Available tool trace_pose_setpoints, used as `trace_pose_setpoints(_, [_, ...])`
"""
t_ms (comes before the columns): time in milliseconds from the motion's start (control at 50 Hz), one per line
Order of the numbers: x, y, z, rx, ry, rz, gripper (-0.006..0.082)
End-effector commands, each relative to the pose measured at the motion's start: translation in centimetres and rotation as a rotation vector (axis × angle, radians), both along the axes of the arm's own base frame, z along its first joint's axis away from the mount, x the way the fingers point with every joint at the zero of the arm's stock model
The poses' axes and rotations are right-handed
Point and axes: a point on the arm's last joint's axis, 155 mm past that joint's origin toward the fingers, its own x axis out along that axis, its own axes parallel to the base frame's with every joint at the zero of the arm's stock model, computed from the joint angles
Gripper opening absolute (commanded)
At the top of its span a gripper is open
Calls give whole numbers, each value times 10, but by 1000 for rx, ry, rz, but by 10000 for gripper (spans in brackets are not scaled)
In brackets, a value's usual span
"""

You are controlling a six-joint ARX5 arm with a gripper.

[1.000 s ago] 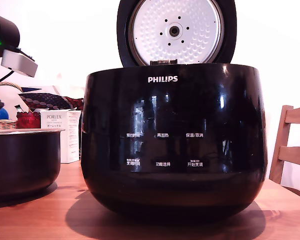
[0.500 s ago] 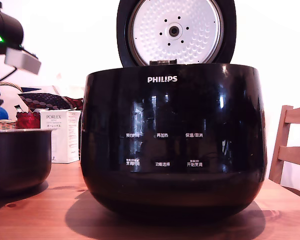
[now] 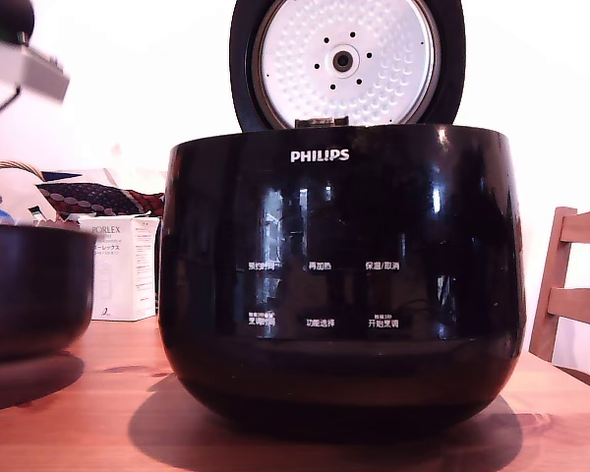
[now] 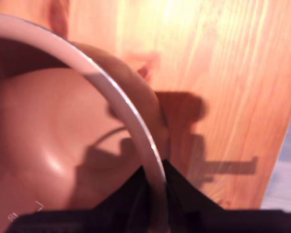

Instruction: Pick up the metallic pot next to the rice cooker

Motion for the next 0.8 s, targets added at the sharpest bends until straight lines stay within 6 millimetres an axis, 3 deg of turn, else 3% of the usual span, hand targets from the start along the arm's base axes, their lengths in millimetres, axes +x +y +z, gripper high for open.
trace_pose_setpoints(0, [2, -3, 15, -5, -71, -17, -24])
trace_pose_setpoints(460, [-30, -10, 49, 36, -121, -112, -24])
trace_pose_setpoints(780, [-32, -22, 96, -3, -201, -140, -24])
